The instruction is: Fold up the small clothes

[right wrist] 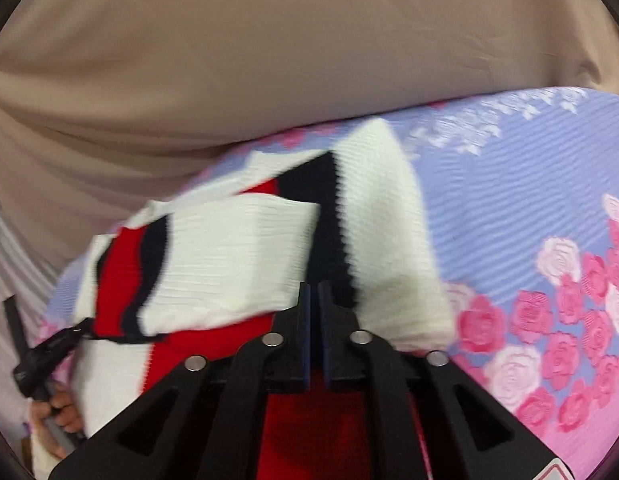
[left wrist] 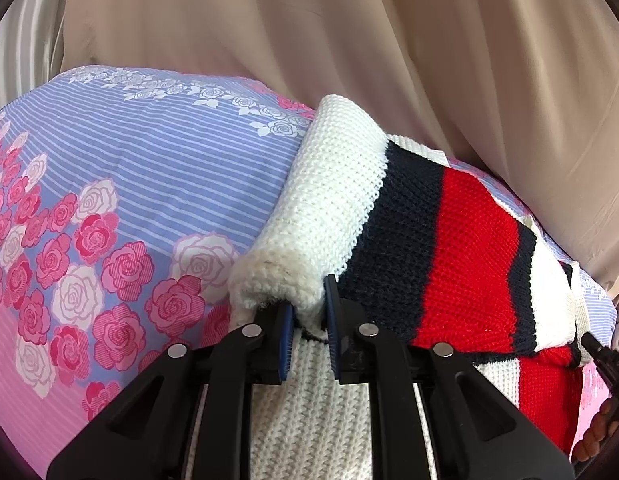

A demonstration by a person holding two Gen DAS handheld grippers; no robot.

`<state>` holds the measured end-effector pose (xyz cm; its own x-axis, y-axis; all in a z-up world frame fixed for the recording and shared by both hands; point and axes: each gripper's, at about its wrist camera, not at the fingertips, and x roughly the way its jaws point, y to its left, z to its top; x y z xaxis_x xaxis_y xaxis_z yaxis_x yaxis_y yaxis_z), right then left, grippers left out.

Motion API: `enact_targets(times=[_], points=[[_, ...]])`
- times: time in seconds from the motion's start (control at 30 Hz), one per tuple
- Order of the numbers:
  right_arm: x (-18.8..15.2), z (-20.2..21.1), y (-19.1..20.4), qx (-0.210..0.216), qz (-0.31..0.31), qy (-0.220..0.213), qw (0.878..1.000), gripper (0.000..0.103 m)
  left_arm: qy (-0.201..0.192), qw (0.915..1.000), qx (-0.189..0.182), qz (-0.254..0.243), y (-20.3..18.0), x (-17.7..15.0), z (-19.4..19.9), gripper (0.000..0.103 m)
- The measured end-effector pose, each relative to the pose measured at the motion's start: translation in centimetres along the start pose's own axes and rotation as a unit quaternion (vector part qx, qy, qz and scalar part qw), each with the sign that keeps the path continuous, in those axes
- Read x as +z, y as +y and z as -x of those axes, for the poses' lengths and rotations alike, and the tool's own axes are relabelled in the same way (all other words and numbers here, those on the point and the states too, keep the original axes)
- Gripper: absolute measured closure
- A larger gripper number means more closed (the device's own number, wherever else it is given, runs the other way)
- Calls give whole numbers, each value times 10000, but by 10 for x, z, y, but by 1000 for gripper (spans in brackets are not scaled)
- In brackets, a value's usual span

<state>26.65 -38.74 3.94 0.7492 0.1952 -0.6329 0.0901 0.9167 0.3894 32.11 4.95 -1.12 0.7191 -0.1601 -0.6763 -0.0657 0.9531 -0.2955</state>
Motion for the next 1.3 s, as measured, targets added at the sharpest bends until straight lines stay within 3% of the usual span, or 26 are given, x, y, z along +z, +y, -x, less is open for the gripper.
enact_targets(times=[0.03,0.13,0.2,0.33,0.43,0.6,0.63,0.73,0.77,0.83,0.87,0.9,1.0,1.1,1.2,1.3], points=[[1,-8,5,-26,43,63,10000,64,0,10000,-5,3,0,0,0,89],[-2,-38,13,-138,81,300,9994,61,0,10000,-21,12,0,0,0,89],[0,-40,21,-121,224,219,9994,96,-2,10000,-30,16,0,0,0,89],[8,-1,31,-425,468,-594,9962,96,6,10000,27,-54,-2,0,-1,89],[2,-41,3,-815,253,63,9963,96,19,9999,65,-121,-6,0,-2,88],[1,-26,15,-662,189,91,9976,94,9,9999,78,-132,-10,0,-3,86],[-4,-19,21,-722,223,53,9971,89,-7,9999,6,-108,-9,0,-2,86],[-36,37,23,-819,312,-44,9961,80,47,9997,-244,-88,1,-8,15,76],[-54,59,21,-808,396,-6,9959,70,97,9994,-290,-150,6,-16,29,70],[-96,103,15,-877,563,-30,9945,53,173,9990,-343,-237,19,-37,62,49],[-117,122,9,-877,606,-14,9943,46,231,9987,-364,-263,27,-49,81,28],[-143,142,3,-826,627,65,9946,45,273,9983,-435,-277,36,-64,100,20],[-208,184,-13,-616,415,292,9968,43,597,9957,-643,-306,60,-108,145,19],[-255,209,-19,-441,75,425,9981,41,973,9896,-1063,15,81,-150,175,19],[-281,212,-19,-2,-244,493,9985,40,1026,9838,-1432,331,87,-173,191,16],[-283,200,-12,338,-431,473,9974,37,1123,9763,-1783,498,78,-183,190,16]])
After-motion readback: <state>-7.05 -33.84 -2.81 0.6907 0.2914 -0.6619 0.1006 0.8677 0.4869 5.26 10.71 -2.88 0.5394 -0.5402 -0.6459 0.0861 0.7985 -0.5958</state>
